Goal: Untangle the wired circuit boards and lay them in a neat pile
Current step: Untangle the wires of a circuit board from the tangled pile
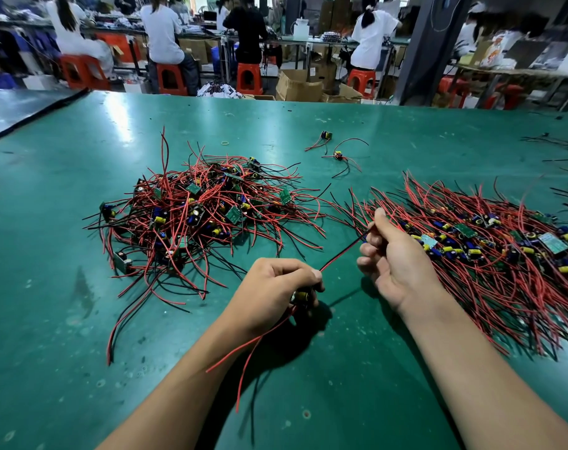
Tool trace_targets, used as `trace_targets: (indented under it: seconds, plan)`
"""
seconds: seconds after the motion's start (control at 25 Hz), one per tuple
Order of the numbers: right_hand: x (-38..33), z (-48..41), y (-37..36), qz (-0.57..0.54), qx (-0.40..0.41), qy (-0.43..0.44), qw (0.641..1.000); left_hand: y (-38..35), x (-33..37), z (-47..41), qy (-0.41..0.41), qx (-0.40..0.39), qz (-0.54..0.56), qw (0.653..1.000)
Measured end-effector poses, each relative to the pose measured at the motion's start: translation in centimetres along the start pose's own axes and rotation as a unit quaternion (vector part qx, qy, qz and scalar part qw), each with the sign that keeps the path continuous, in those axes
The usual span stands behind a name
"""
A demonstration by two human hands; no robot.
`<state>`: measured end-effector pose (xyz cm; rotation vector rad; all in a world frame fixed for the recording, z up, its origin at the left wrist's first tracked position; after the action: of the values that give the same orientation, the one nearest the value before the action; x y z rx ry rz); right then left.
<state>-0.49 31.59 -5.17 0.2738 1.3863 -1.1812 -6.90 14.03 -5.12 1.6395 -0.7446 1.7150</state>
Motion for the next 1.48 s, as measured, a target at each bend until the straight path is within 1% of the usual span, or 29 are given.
trace_targets:
  seconds: [0.04, 0.08, 0.28, 0.4, 0.48, 0.52, 0.6, 0.64, 0.68, 0.72, 0.92, 1.08, 1.24, 1.32, 1.48]
  plan:
    - [0.2, 0.0, -0.1, -0.020, -0.004, -0.029, 0.999, 0.0, 0.0, 0.0, 0.000, -0.002, -0.001, 1.000]
    - [0.2, 0.0, -0.2, -0.026, -0.007, -0.038, 0.999, 0.0, 0.0, 0.0, -0.001, -0.001, -0.001, 1.000]
    - [-0.3, 0.4, -0.4, 0.046, -0.019, 0.031, 0.998, 0.5, -0.3, -0.1, 0.003, 0.029, 0.032, 0.999]
    - [0.0, 0.4, -0.7, 0.085, -0.047, 0.024, 0.995, 0.6, -0.3, -0.2, 0.005, 0.039, 0.052, 0.998]
    - [0.8, 0.8, -1.4, 0.128, -0.095, -0.012, 0.987, 0.6, -0.3, -0.2, 0.004, 0.041, 0.062, 0.997]
    - [1.5, 1.2, -1.9, 0.154, -0.135, -0.041, 0.978, 0.6, -0.3, -0.2, 0.004, 0.042, 0.069, 0.997]
    - [3.4, 2.5, -3.1, 0.205, -0.237, -0.102, 0.944, 0.7, -0.2, -0.2, 0.002, 0.050, 0.077, 0.996]
    - [4.0, 3.2, -3.6, 0.221, -0.280, -0.116, 0.927, 0.9, -0.2, -0.2, 0.000, 0.057, 0.073, 0.996]
    - [4.4, 3.7, -4.0, 0.227, -0.304, -0.116, 0.918, 1.0, -0.2, -0.2, -0.002, 0.061, 0.064, 0.996]
    - [4.5, 3.9, -4.2, 0.231, -0.306, -0.107, 0.917, 1.0, -0.1, -0.3, -0.003, 0.062, 0.057, 0.996]
    - [3.4, 3.0, -3.7, 0.248, -0.229, -0.044, 0.940, 0.8, 0.0, -0.3, -0.005, 0.055, 0.030, 0.998]
    - [2.5, 2.0, -2.7, 0.231, -0.148, 0.000, 0.962, 0.6, 0.0, -0.2, -0.004, 0.048, -0.025, 0.999]
    - [1.0, 1.1, -1.5, 0.214, -0.075, 0.044, 0.973, 0.3, 0.1, 0.0, -0.004, 0.035, -0.061, 0.997]
    - [0.8, 1.0, -1.2, 0.183, -0.058, 0.039, 0.981, 0.3, 0.2, 0.1, -0.004, 0.031, -0.066, 0.997]
    - [1.0, 1.0, -1.5, 0.061, -0.061, -0.046, 0.995, -0.1, 0.3, 0.1, 0.001, 0.014, -0.047, 0.999]
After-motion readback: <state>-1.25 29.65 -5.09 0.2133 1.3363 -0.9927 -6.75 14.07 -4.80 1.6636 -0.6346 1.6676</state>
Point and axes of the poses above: each hand's wrist, its own z-axis away from the middle knuckle, its own y-axis out of the back of the hand, x = y × z, the point moved 7 cm from there along -z, towards the middle knuckle, and after that the axes turned 4 degrees about -z, right-handed, at the moved point
